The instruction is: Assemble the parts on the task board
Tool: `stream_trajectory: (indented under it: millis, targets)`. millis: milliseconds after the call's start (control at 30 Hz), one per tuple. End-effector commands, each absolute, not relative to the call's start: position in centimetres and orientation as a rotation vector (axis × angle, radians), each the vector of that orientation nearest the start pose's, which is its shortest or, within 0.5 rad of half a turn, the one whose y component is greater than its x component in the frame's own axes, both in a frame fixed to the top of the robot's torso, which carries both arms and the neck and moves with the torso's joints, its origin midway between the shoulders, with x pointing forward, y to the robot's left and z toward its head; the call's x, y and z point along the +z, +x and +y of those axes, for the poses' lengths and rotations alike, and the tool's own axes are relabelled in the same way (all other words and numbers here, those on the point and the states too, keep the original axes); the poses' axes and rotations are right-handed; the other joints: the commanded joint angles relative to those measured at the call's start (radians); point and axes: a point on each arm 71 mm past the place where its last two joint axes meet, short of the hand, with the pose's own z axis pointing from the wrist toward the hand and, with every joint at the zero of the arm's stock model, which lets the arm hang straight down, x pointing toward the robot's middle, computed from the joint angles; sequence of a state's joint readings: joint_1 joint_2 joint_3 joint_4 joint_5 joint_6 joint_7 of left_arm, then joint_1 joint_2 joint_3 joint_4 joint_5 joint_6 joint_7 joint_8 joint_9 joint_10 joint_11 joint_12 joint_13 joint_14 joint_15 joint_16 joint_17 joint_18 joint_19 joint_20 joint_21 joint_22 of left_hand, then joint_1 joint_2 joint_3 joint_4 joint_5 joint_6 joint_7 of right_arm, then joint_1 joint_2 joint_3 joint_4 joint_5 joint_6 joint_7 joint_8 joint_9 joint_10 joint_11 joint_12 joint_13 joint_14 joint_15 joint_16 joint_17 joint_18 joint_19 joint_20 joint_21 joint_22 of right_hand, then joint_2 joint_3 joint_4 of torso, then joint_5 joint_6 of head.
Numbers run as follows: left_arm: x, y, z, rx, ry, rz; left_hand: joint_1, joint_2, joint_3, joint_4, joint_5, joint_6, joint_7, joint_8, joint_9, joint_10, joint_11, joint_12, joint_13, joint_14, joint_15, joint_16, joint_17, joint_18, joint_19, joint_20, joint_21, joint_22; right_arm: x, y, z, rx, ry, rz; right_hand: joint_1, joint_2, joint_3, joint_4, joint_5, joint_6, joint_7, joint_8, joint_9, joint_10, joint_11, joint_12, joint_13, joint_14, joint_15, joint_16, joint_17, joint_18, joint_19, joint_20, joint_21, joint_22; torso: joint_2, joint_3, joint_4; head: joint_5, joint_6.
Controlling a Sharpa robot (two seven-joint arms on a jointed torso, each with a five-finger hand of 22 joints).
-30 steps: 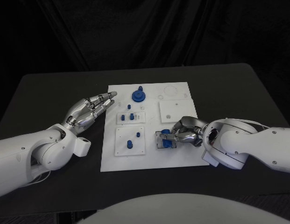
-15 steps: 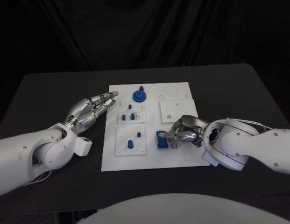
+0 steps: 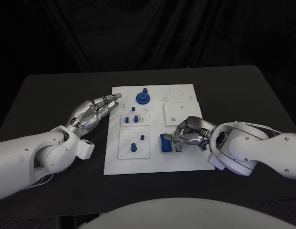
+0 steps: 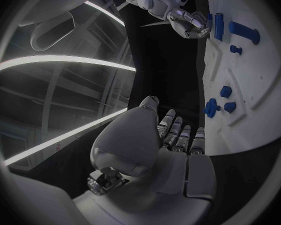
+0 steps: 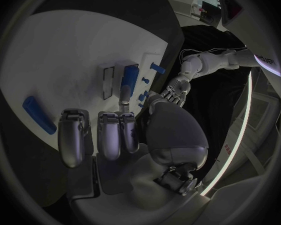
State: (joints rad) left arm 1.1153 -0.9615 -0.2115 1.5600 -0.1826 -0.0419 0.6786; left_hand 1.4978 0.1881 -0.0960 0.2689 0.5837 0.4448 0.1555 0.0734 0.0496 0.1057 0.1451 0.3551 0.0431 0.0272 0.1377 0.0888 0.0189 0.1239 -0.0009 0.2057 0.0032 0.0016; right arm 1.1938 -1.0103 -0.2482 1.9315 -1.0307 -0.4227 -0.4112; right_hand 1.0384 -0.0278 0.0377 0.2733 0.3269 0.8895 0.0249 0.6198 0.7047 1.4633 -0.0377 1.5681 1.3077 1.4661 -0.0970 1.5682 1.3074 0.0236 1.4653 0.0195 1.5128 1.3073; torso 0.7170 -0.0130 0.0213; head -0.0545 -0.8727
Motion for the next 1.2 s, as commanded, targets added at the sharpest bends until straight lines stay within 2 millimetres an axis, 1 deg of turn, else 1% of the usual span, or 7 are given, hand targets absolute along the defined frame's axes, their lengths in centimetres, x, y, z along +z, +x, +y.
stream_trajectory:
  millis: [33, 267, 333, 767, 900, 1000, 1200]
  targets:
    - [-24.5, 42.3, 24.1, -1.83, -0.825, 1.461, 0.011, 0.002, 0.007, 0.0, 0.006, -0.002, 0.013, 0.0, 0.001, -0.002, 0.008, 0.0, 0.001, 0.002, 0.008, 0.007, 0.001, 0.014, 0.001, 0.007, -0.003, -0.002, -23.4, 36.6, -19.2, 0.746, 0.382, 2.03, 0.047, -0.001, 0.003, -0.012, 0.03, -0.008, -0.001, 0.008, 0.009, 0.108, -0.007, 0.003, 0.263, 0.102, -0.005, -0.003, 0.251, -0.006, 0.076, -0.009, -0.001, 0.24, 0.001, -0.0002, -0.0001, 0.002, 0.0]
    - [-24.5, 42.3, 24.2, -1.827, -0.826, 1.461, 0.012, 0.002, 0.008, -0.001, 0.006, -0.001, 0.014, 0.001, 0.001, -0.001, 0.009, 0.002, 0.001, 0.002, 0.009, 0.008, 0.001, 0.014, 0.001, 0.008, -0.003, -0.002, -23.1, 36.0, -20.3, 0.74, 0.386, 2.039, 0.111, -0.001, 0.002, -0.023, 0.045, -0.019, -0.003, 0.014, 0.021, 0.108, -0.009, 0.003, 0.263, 0.103, -0.007, -0.001, 0.254, -0.008, 0.078, -0.011, 0.004, 0.243, -0.001, 0.0003, -0.0001, 0.003, 0.0]
    - [-24.5, 42.3, 24.2, -1.826, -0.827, 1.462, 0.012, 0.002, 0.008, -0.001, 0.006, 0.0, 0.014, 0.001, 0.001, 0.0, 0.01, 0.003, 0.001, 0.002, 0.01, 0.008, 0.001, 0.014, 0.001, 0.009, -0.003, -0.002, -23.0, 35.8, -20.9, 0.721, 0.392, 2.05, 0.136, 0.005, 0.007, -0.027, 0.077, -0.026, -0.001, 0.001, 0.013, 0.108, -0.008, 0.003, 0.263, 0.099, -0.007, -0.01, 0.233, -0.008, 0.078, -0.011, 0.004, 0.242, -0.001, 0.0, 0.0007, 0.002, 0.0]
    - [-24.5, 42.3, 24.1, -1.819, -0.827, 1.463, 0.012, 0.002, 0.009, -0.002, 0.006, 0.004, 0.017, 0.002, 0.001, 0.003, 0.013, 0.007, 0.002, 0.004, 0.012, 0.01, 0.002, 0.014, 0.001, 0.011, -0.003, -0.002, -22.0, 36.0, -25.4, 0.502, 0.39, 2.055, 0.115, 0.005, -0.02, 0.015, 0.105, -0.004, 0.003, -0.023, -0.012, 0.108, -0.004, 0.003, 0.263, 0.096, -0.003, -0.016, 0.219, -0.005, 0.074, -0.008, -0.004, 0.239, 0.0, -0.0013, -0.0011, 0.0, 0.0]
    - [-24.6, 42.4, 24.0, -1.822, -0.826, 1.465, 0.012, 0.002, 0.009, -0.002, 0.006, 0.004, 0.017, 0.002, 0.001, 0.003, 0.013, 0.007, 0.002, 0.004, 0.012, 0.01, 0.002, 0.014, 0.001, 0.011, -0.003, -0.002, -22.1, 36.2, -25.4, 0.473, 0.355, 2.064, 0.154, -0.02, -0.044, -0.001, -0.019, -0.002, 0.005, -0.025, -0.015, 0.108, -0.003, 0.003, 0.263, 0.096, -0.003, -0.016, 0.219, -0.005, 0.075, -0.008, -0.004, 0.239, 0.0, -0.002, 0.001, -0.005, 0.0]
    - [-24.6, 42.4, 23.9, -1.825, -0.826, 1.466, 0.012, 0.001, 0.009, -0.002, 0.006, 0.004, 0.018, 0.002, 0.001, 0.004, 0.014, 0.008, 0.002, 0.004, 0.012, 0.011, 0.002, 0.014, 0.001, 0.012, -0.003, -0.002, -22.1, 36.3, -25.0, 0.463, 0.322, 2.069, 0.175, -0.026, -0.07, -0.006, -0.099, -0.02, 0.003, 0.036, 0.04, 0.108, -0.006, 0.003, 0.263, 0.096, -0.003, -0.015, 0.22, -0.005, 0.075, -0.008, -0.004, 0.239, 0.0, -0.0029, 0.0007, -0.005, 0.0]
    - [-24.6, 42.4, 23.9, -1.827, -0.826, 1.466, 0.012, 0.001, 0.009, -0.002, 0.006, 0.004, 0.018, 0.002, 0.001, 0.004, 0.014, 0.008, 0.002, 0.004, 0.012, 0.011, 0.002, 0.014, 0.001, 0.012, -0.003, -0.002, -22.1, 36.5, -25.0, 0.434, 0.286, 2.061, 0.19, -0.022, -0.079, -0.007, -0.11, -0.035, 0.0, 0.064, 0.067, 0.108, -0.007, 0.003, 0.263, 0.096, -0.005, -0.016, 0.217, -0.004, 0.074, -0.009, -0.007, 0.238, 0.001, -0.0035, 0.0003, 0.004, 0.0]
